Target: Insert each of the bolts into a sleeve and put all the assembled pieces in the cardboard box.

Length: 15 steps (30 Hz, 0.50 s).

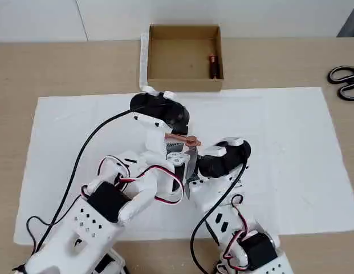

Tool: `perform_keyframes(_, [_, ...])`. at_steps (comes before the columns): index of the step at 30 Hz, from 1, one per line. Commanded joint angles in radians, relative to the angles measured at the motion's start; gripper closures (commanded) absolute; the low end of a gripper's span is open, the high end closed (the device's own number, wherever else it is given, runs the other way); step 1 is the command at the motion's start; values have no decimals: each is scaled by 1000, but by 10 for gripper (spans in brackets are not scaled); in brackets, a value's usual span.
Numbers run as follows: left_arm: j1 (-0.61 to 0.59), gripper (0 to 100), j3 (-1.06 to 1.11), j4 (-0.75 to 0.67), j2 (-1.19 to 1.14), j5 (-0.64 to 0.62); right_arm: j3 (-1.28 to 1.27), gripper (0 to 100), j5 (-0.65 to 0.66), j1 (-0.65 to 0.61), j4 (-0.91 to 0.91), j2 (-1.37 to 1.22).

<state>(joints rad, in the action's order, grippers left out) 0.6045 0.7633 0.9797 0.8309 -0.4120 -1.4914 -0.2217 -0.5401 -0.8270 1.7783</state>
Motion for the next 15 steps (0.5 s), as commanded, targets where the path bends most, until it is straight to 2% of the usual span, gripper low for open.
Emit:
perform_keyframes(1, [-3, 906, -67, 32, 28, 51, 5, 995, -3, -5, 24, 5])
perform_keyframes(10, [-12, 906, -71, 41, 31, 58, 5, 995, -3, -5, 24, 5])
perform_keyframes(12, [-71, 906, -90, 44, 31, 69, 5, 995, -3, -4, 24, 5])
perform_keyframes(15, [-262, 906, -154, 98, 32, 146, 5, 995, -2, 1, 24, 5])
